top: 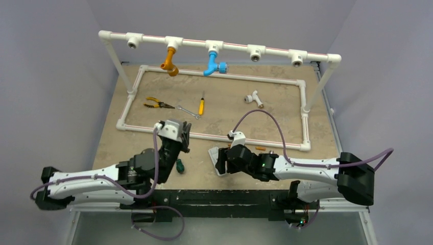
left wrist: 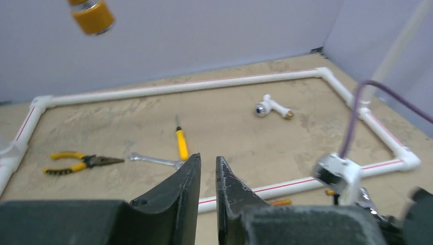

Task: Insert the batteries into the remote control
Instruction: Pick up the remote control from the center of the board.

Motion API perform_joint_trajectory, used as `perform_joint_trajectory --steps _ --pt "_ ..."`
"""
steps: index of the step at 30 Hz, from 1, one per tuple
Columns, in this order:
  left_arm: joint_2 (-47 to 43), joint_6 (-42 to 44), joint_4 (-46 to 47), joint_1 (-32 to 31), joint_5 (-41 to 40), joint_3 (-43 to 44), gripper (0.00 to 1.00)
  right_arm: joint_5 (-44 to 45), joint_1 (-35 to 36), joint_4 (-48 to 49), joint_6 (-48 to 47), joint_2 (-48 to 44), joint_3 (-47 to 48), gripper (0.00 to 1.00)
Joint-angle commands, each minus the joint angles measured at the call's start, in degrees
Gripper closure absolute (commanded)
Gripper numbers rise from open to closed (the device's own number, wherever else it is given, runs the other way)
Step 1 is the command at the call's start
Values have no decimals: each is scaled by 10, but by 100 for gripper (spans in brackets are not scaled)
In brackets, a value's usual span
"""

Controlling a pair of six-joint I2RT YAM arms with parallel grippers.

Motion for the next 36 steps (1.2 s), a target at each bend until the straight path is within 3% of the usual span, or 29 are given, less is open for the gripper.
perform_joint_trajectory --steps 1,3,8,12,19,28,33,36 --pt "-38 -327 -369 163 273 13 86 35 9 51 -37 -3 9 34" --pt "-49 -327 -384 197 301 19 86 41 15 51 -43 4 12 33" --pt "-14 -366 -386 304 495 19 77 59 28 40 -49 54 29 31" --pt "-14 -405 -355 330 558 -9 64 104 51 17 -42 85 43 24" --pt "-22 -412 -357 343 580 -12 55 125 80 3 -44 141 64 24" --pt "-10 -431 -372 369 597 -15 51 189 113 -51 -47 204 97 46" --pt "-14 -450 -375 393 606 -22 49 200 121 -73 -25 189 89 46" --pt "-14 -458 -377 401 607 -23 48 200 121 -67 -17 184 75 53"
